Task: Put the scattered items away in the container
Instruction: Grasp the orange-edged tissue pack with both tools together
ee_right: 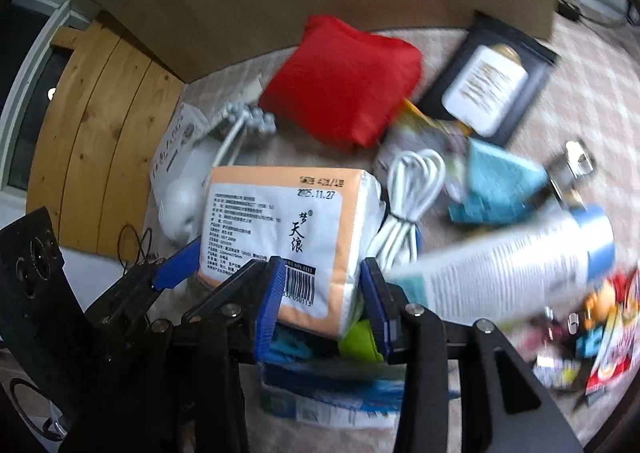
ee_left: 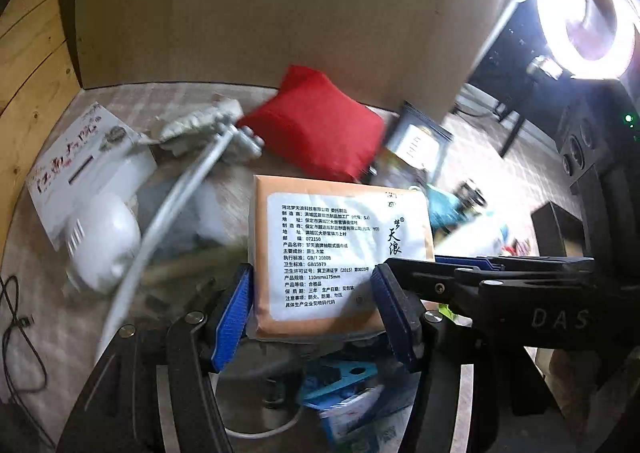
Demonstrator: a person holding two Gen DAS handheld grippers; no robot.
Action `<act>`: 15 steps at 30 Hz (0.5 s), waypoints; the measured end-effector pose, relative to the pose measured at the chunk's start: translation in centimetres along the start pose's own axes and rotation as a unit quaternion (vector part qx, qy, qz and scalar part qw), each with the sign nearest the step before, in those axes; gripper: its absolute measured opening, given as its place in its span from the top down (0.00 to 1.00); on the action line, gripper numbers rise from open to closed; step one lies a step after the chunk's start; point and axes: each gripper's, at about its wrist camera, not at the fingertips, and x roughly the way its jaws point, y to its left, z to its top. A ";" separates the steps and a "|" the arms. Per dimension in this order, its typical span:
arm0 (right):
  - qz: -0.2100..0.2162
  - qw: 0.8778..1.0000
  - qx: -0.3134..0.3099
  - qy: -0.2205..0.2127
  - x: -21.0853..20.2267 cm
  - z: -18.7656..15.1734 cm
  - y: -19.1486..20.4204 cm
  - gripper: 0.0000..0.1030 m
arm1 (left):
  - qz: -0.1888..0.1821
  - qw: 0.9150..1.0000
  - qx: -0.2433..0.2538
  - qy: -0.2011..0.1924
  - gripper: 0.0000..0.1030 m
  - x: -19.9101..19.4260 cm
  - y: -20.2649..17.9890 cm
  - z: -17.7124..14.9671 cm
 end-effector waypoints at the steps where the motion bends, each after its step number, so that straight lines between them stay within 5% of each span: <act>1: -0.001 1.000 0.000 -0.002 -0.3 -0.7 -0.2 0.62 | -0.002 1.000 0.001 0.000 0.45 -0.2 -0.4 -0.5; 15: -0.021 1.000 -0.016 -0.013 -4.3 -6.7 -1.3 0.61 | -0.031 0.999 0.011 0.000 0.46 -3.9 -4.6 -5.2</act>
